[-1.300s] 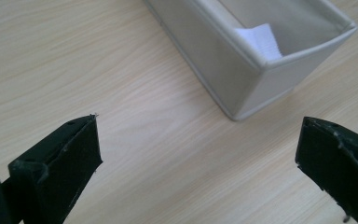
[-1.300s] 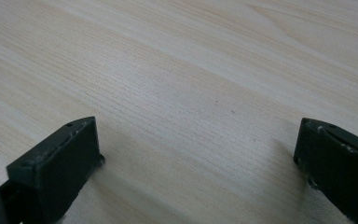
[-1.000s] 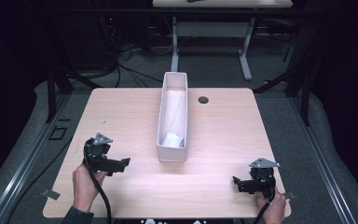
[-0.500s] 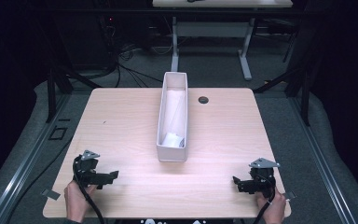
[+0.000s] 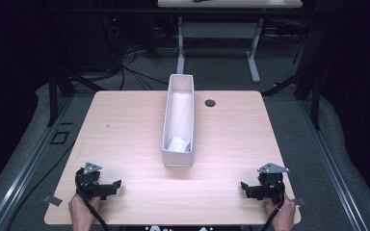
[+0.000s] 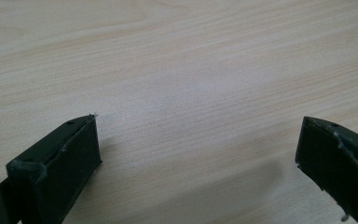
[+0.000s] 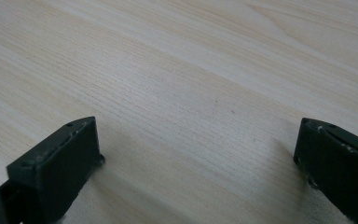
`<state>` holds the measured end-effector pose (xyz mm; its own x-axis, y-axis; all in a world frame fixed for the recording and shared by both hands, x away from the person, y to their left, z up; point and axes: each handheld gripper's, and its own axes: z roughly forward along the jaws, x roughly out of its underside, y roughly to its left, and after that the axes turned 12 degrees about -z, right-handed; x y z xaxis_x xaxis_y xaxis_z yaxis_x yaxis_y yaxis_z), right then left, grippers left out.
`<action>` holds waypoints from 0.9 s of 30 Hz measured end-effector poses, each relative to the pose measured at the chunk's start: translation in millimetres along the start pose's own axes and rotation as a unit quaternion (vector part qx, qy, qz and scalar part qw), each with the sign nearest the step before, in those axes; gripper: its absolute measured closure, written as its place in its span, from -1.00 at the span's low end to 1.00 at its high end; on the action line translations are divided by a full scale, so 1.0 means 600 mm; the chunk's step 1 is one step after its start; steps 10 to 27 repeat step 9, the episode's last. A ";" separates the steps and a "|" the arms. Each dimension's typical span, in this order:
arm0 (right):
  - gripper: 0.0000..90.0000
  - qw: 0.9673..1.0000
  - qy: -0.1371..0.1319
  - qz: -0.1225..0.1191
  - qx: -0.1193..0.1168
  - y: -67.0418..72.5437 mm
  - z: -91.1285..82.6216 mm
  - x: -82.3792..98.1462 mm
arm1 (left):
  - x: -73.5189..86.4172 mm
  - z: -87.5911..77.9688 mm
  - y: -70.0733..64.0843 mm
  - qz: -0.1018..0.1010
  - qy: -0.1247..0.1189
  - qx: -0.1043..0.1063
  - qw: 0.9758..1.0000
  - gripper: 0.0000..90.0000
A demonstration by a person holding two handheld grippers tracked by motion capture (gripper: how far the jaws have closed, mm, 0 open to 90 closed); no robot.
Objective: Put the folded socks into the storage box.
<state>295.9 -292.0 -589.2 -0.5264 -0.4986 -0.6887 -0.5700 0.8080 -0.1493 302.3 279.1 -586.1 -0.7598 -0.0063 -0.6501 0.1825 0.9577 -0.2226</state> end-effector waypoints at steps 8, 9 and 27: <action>-1.00 1.000 0.002 0.000 -0.002 -0.001 0.000 0.000 | 0.011 0.003 -0.006 0.032 -0.015 -0.020 0.999 -1.00; -1.00 1.000 0.002 0.000 -0.002 -0.001 0.000 0.000 | 0.011 0.003 -0.006 0.032 -0.015 -0.020 0.999 -1.00; -1.00 1.000 0.002 0.000 -0.002 -0.001 0.000 0.000 | 0.011 0.003 -0.006 0.032 -0.015 -0.020 0.999 -1.00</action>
